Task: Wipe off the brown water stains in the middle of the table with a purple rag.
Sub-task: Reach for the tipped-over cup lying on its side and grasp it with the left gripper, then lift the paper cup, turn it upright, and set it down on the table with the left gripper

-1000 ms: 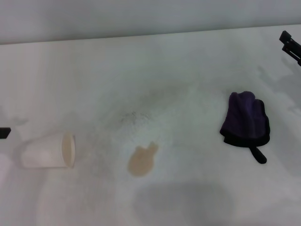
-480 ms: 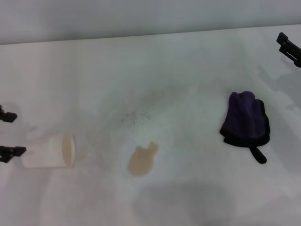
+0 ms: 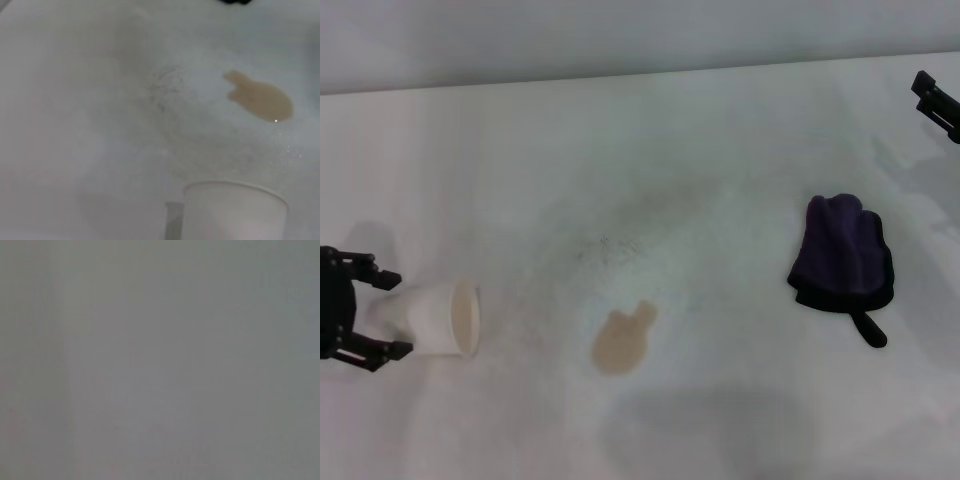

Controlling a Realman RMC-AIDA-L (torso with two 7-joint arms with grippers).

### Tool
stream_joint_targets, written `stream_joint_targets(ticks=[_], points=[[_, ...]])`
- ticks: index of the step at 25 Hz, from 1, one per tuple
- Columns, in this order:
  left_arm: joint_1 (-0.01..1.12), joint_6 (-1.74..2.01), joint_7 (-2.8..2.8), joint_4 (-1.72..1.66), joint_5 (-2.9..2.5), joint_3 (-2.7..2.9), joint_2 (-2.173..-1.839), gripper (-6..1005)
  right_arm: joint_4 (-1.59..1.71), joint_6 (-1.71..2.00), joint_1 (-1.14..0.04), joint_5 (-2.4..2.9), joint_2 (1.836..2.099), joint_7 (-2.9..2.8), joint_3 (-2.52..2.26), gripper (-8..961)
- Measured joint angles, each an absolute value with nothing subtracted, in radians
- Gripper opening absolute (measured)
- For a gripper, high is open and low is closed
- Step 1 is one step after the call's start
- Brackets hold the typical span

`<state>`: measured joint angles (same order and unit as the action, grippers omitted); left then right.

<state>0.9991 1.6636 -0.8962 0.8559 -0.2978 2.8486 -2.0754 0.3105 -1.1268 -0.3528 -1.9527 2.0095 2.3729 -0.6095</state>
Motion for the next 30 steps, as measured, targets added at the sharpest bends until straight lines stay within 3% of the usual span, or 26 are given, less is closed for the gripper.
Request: stream_joint_targets(ticks=[9,21,30], points=[[0.992,1.499,-0.874,0.704,-0.291,2.848,-2.075,887,0.313,-1.118,-0.350,-1.953,2.009,2.373,-0.607,865],[1.005,1.550,-0.858,0.682,-0.196,2.847,-2.074,886,0.320,-1.095,-0.353,-1.949,2.008,2.373,-0.618,866],[0.871,1.694,-0.781,0.657,0.302,2.847,-2.072,739,0.321,-1.100,-0.372,-1.944,2.008,2.379,-0.645,866]])
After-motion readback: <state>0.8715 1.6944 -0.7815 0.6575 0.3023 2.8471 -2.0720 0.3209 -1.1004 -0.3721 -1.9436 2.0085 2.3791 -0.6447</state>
